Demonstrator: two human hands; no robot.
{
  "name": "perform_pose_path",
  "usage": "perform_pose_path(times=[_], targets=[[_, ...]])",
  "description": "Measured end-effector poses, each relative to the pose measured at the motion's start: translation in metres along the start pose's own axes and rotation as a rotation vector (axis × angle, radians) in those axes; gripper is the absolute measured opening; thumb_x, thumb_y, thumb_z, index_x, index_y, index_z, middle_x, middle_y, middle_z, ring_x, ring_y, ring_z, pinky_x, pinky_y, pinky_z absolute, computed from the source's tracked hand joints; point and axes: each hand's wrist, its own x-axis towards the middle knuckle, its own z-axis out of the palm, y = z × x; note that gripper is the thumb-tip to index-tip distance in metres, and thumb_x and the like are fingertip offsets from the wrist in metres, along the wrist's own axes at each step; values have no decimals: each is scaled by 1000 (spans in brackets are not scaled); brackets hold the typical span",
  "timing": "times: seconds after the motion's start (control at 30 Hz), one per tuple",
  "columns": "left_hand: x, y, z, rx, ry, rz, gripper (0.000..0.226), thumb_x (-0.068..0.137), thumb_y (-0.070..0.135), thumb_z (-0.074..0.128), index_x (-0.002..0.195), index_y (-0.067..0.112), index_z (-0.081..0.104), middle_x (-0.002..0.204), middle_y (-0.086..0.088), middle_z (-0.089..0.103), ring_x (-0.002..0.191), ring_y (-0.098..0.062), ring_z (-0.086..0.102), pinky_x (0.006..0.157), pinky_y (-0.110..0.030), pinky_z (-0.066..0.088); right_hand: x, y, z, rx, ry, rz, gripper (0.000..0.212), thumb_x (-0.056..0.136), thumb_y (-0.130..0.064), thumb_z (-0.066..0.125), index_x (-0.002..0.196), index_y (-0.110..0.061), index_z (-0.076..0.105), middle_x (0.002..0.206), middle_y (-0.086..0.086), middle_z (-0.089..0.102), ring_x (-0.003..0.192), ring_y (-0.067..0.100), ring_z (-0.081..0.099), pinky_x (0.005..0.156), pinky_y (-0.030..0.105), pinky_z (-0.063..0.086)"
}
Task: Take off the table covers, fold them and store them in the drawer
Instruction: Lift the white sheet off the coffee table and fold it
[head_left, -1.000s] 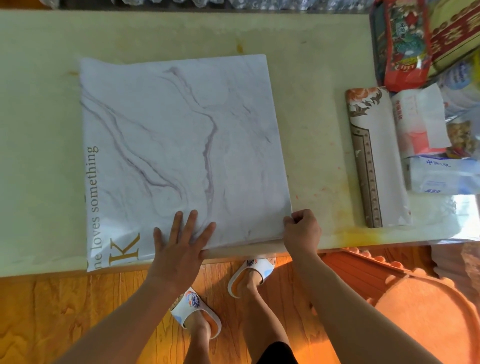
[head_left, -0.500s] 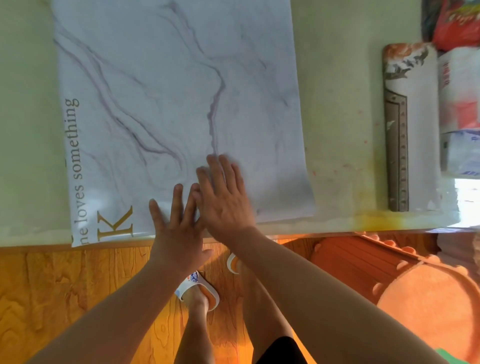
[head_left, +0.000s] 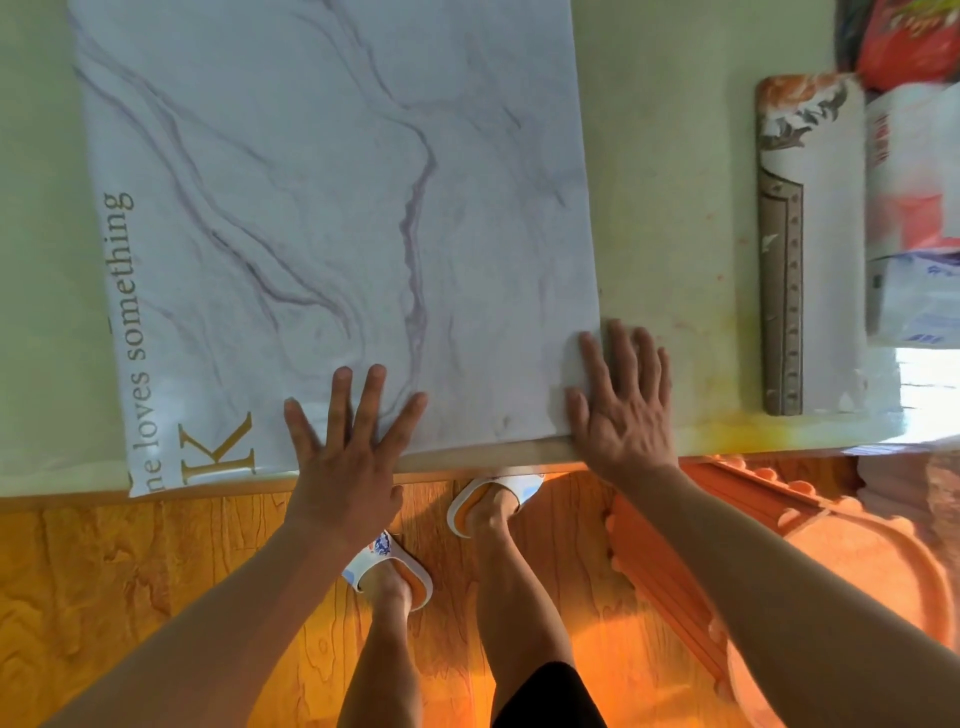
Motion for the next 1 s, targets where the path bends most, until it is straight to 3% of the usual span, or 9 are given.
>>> perform_pose_path(times=[0.13, 0.27, 0.3, 0.4, 0.5, 0.63, 0.83, 0.93, 1.0], targets=[[0, 1, -5, -20, -24, -11, 119, 71, 62, 76, 162, 27, 9, 170, -16, -7, 154, -47, -9, 106, -83, 11, 0, -2, -1, 3, -19, -14, 69, 104, -54, 19, 160, -25, -8, 167, 6, -19, 152, 31, -20, 124, 54, -2], [0, 3, -11, -6, -91, -27, 125, 74, 58, 75, 160, 34, -12, 168, -16, -18, 152, -46, -17, 108, -82, 9, -12, -18, -15, 37, -15, 53, 67, 107, -45, 24, 161, -17, -3, 167, 9, -17, 152, 33, -19, 124, 51, -6], [0, 4, -12, -1, -104, -34, 126, 75, 54, 75, 159, 34, -16, 167, -15, -20, 152, -46, -19, 108, -82, 8, -20, -32, -19, 69, -1, 6, 65, 108, -42, 24, 161, -14, -1, 167, 11, -14, 153, 32, -17, 124, 49, -7], [1, 6, -13, 15, -121, -57, 129, 77, 41, 77, 157, 34, -23, 166, -15, -25, 151, -46, -22, 109, -81, 7, -54, -103, -17, 135, -33, -367, 65, 107, -42, 24, 160, -9, 4, 167, 14, -6, 155, 30, -7, 123, 47, -5], [0, 3, -7, 10, -97, -45, 132, 72, 38, 81, 159, 32, -17, 168, -15, -19, 152, -47, -17, 109, -82, 9, -66, -146, 5, -30, -87, -536, 69, 107, -47, 17, 159, -6, -2, 165, 15, -16, 153, 29, -19, 125, 45, -9], [2, 0, -2, 2, -95, -26, 131, 68, 24, 79, 160, 33, -14, 167, -14, -21, 152, -47, -19, 109, -83, 4, -60, -106, 14, -122, -138, -466, 69, 106, -41, 26, 159, -7, -2, 165, 14, -14, 153, 28, -19, 124, 44, -12], [2, 1, -5, -77, -113, -38, 123, 76, 24, 71, 158, 36, -20, 166, -11, -28, 150, -43, -28, 110, -81, -3, -78, -15, 5, -120, -179, -216, 66, 107, -41, 29, 160, -14, 1, 167, 5, -9, 155, 22, -11, 125, 43, 2], [4, -1, -9, -132, -169, -14, 118, 81, 43, 66, 155, 39, -26, 163, -8, -36, 146, -40, -36, 110, -80, -8, -87, -16, 4, -52, -168, -60, 72, 104, -29, 38, 160, -14, -4, 168, 5, -11, 155, 22, -12, 125, 45, 5], [2, -6, -11, -211, -120, 34, 105, 81, 59, 54, 159, 40, -13, 167, -7, -27, 150, -37, -31, 111, -77, -12, -89, -25, 3, -18, -162, -15, 77, 99, -15, 40, 160, -14, -7, 168, 5, -12, 155, 23, -12, 126, 46, 5]])
